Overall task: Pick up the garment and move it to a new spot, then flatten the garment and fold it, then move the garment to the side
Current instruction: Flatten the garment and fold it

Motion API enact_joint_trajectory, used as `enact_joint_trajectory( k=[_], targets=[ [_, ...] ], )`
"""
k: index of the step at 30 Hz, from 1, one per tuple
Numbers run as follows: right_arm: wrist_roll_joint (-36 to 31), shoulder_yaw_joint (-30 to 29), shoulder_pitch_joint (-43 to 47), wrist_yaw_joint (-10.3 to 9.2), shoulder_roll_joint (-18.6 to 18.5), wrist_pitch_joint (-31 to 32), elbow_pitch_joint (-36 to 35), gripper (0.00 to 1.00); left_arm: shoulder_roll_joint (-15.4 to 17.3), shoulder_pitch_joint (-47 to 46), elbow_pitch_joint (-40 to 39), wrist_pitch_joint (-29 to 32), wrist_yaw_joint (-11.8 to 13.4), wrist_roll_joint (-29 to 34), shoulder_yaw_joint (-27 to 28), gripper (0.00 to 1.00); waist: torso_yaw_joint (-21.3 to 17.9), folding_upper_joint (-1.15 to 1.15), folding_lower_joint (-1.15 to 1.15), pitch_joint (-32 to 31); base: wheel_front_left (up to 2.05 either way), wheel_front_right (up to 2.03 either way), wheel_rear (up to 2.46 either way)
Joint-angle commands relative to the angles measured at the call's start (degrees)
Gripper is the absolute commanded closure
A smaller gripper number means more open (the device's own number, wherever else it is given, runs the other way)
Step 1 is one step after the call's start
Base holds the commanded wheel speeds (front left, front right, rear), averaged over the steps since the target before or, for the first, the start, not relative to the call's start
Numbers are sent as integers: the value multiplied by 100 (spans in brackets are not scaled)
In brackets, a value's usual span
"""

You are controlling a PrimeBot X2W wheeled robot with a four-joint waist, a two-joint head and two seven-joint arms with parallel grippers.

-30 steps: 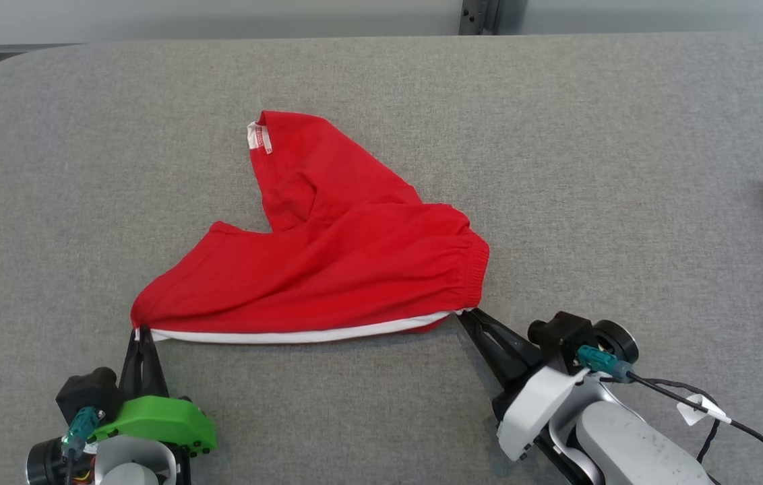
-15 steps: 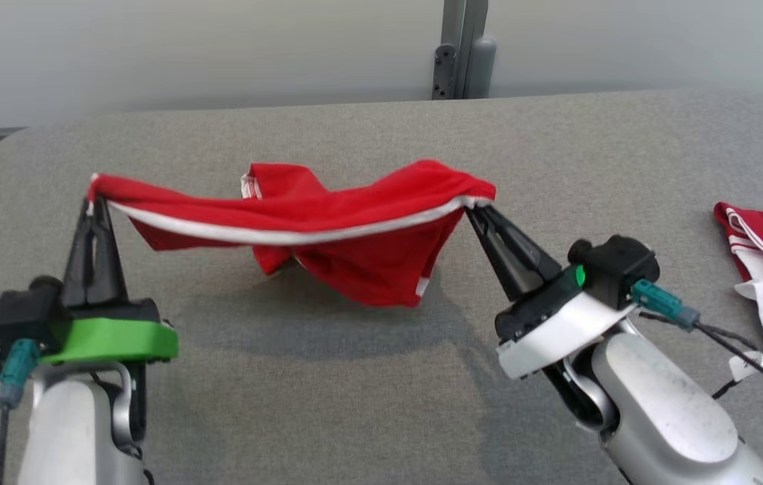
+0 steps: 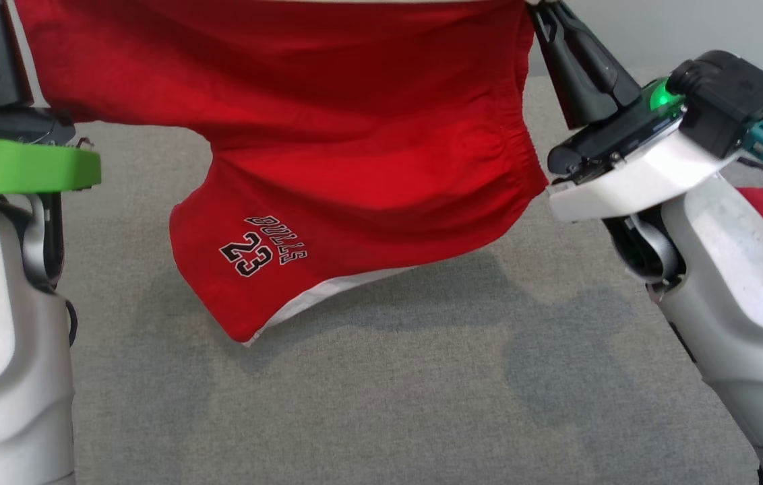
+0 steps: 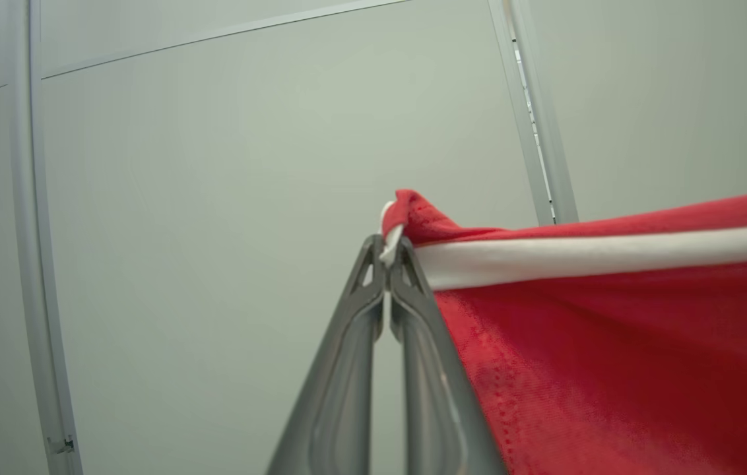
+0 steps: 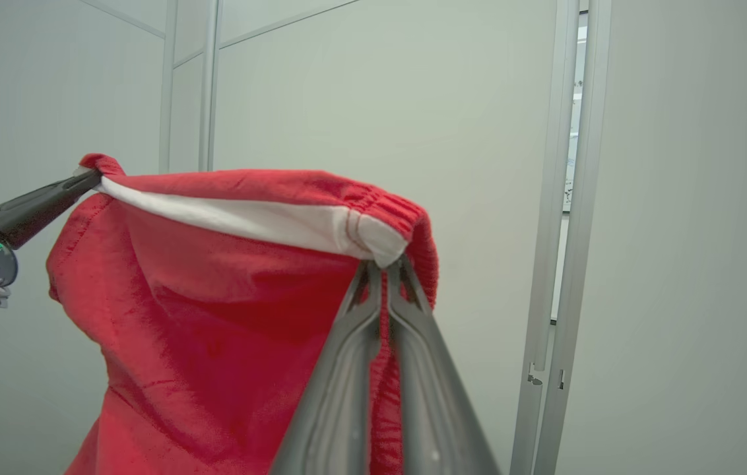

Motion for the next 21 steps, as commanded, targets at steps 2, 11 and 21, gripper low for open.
enact_joint_trajectory(
  k=[2,11,21],
  targets=[
    [3,10,-360,-3,-38,-16,234,100,-63,-354,286,14,21,16,-87,100,154,0,0,834,0,0,0],
    [-654,-409,-2101,-3,105,-16,1196,100,-228,-2175,969,-50,203,192,-278,100,341,0,0,2055,0,0,0],
    [-1016,-418,-1634,-4,246,-16,1914,100,-534,-1396,861,-44,273,6,-86,100,511,0,0,1837,0,0,0]
  ],
)
